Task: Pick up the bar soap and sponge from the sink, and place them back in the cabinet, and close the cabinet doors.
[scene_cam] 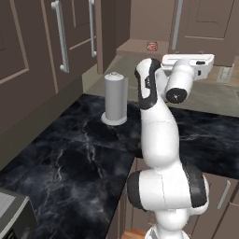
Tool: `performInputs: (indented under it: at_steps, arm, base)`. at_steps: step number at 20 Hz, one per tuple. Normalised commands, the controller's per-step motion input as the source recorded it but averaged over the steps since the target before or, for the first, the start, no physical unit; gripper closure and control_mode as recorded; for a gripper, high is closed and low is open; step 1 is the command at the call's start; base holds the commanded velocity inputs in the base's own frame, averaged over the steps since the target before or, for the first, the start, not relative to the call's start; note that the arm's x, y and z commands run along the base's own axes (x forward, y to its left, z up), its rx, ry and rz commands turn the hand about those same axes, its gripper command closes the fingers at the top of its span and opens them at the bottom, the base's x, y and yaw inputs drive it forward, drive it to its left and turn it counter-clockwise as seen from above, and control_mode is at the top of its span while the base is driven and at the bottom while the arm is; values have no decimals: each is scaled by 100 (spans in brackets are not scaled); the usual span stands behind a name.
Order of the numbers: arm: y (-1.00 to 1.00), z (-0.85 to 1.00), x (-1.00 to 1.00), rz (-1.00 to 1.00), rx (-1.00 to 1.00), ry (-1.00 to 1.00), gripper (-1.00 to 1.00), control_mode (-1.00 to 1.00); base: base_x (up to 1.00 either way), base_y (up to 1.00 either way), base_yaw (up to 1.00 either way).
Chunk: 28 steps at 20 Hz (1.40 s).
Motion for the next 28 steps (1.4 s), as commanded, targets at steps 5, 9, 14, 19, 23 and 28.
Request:
performInputs:
  at_steps: [5, 9, 14, 19, 23, 28]
  arm:
    - [36, 40, -33, 0, -8, 0, -100, -100]
    - [36, 46, -26, 1, -4, 0, -100, -100]
    - [34, 54, -25, 0, -2, 0, -100, -100]
    - [41, 57, -38, 0, -2, 6, -100, -100]
    - [49, 47, -46, 0, -1, 12, -100, -100]
    - [56, 38, -58, 0, 0, 16, -100, -100]
  base:
    - [0, 0, 0]
    - [0, 0, 0]
    - [0, 0, 0]
    - [0, 0, 0]
    - [0, 0, 0]
    - [0, 0, 0]
